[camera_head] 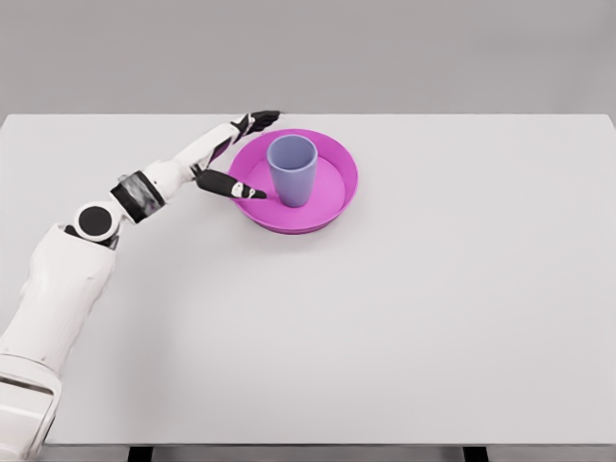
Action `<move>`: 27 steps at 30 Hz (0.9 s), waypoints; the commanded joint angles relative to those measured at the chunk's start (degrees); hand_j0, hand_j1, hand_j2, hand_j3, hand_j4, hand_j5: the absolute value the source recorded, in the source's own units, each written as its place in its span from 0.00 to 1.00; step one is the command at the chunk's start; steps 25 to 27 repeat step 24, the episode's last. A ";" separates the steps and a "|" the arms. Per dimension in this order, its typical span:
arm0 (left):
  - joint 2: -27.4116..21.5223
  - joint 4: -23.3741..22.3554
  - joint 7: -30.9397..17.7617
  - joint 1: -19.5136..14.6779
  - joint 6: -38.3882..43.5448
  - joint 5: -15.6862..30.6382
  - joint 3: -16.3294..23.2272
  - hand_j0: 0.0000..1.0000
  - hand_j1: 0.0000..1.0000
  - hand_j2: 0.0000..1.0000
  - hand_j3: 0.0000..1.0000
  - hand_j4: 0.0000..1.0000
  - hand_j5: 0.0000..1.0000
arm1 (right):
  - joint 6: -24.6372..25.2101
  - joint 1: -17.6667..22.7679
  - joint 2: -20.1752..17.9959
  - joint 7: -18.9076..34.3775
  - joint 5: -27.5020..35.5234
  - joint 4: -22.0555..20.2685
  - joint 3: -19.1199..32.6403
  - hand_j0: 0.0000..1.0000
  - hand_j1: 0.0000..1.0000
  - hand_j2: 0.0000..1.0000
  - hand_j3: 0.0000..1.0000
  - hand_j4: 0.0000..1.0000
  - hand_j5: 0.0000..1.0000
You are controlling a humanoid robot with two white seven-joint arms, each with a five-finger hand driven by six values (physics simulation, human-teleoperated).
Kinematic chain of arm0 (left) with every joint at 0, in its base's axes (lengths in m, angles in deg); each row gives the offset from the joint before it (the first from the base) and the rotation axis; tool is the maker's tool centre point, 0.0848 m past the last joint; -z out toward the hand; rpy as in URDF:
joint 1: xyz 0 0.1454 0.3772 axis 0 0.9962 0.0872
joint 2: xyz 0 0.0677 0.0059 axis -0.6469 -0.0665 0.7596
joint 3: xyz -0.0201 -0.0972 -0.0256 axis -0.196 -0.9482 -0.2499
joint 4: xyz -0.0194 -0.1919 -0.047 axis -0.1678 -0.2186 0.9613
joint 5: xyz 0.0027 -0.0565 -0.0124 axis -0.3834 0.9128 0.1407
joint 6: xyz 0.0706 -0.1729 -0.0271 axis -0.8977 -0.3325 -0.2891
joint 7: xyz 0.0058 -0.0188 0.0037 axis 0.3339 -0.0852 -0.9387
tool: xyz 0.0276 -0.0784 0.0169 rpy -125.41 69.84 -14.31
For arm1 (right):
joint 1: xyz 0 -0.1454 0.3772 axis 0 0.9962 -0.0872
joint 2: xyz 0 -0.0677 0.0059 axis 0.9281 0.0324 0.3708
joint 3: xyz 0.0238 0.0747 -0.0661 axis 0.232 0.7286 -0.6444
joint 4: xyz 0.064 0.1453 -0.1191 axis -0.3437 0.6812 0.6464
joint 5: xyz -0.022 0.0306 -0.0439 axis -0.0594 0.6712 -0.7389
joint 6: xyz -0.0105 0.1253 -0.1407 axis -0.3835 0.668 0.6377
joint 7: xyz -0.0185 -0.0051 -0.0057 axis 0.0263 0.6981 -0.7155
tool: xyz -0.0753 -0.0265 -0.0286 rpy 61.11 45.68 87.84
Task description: Flip the cup with left arm and place it on the plate
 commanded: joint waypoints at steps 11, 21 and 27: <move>-14.22 4.44 -0.42 0.53 0.12 0.73 -1.35 1.00 1.00 1.00 1.00 1.00 1.00 | -0.02 0.00 0.00 0.01 0.00 0.00 0.00 1.00 1.00 1.00 1.00 1.00 1.00; -24.60 8.04 -0.59 4.92 0.12 0.46 -0.47 1.00 1.00 1.00 1.00 1.00 1.00 | -0.02 0.00 0.00 0.01 0.00 0.00 0.00 1.00 1.00 1.00 1.00 1.00 1.00; -25.91 10.95 -2.54 6.15 0.12 0.37 -1.44 1.00 1.00 1.00 1.00 1.00 1.00 | -0.02 0.00 0.00 0.01 0.00 0.00 0.00 1.00 1.00 1.00 1.00 1.00 1.00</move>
